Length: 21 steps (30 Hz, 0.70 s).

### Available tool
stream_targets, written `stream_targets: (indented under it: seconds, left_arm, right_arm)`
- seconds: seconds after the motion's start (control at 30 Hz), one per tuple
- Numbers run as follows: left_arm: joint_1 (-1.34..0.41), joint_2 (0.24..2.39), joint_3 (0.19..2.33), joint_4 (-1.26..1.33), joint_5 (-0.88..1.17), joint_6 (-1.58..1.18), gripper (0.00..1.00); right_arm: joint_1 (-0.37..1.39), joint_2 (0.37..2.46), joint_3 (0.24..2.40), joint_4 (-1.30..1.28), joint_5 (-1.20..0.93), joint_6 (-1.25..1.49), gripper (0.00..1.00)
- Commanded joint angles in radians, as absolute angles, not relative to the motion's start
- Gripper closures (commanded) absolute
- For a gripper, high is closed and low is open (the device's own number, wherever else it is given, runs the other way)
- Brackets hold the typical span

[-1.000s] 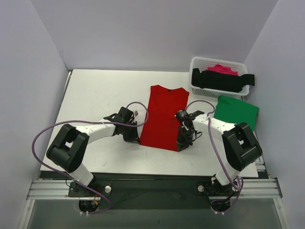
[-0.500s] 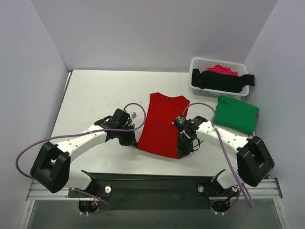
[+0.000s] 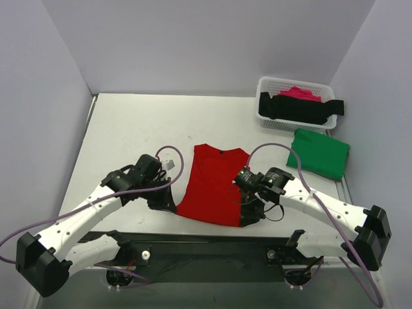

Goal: Fold and stack the t-shirts
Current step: Fold the long partially folded tshirt into a neat square

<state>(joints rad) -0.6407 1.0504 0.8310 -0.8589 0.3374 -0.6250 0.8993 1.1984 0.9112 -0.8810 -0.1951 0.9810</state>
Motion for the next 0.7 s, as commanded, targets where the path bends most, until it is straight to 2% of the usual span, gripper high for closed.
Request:
stream_targets:
  seconds: [0.0,0.23,0.67]
  left_arm:
    - [-0.640,0.979,0.909,-1.015,0.330,-0.653,1.00]
    - [-0.641,0.959,0.963,-1.000,0.324,-0.709,1.00]
    - [-0.583,1.178,1.064,-0.767,0.353,-0.695,1.00]
  right_arm:
    - [0.945,1.167,0.981,-1.069,-0.147,1.071,1.00]
    - [0.962,1.160,1.068,-1.108,-0.084,1.094,1.00]
    - [0.749,1.273,1.190,-1.085,-0.012,0.917,1.00]
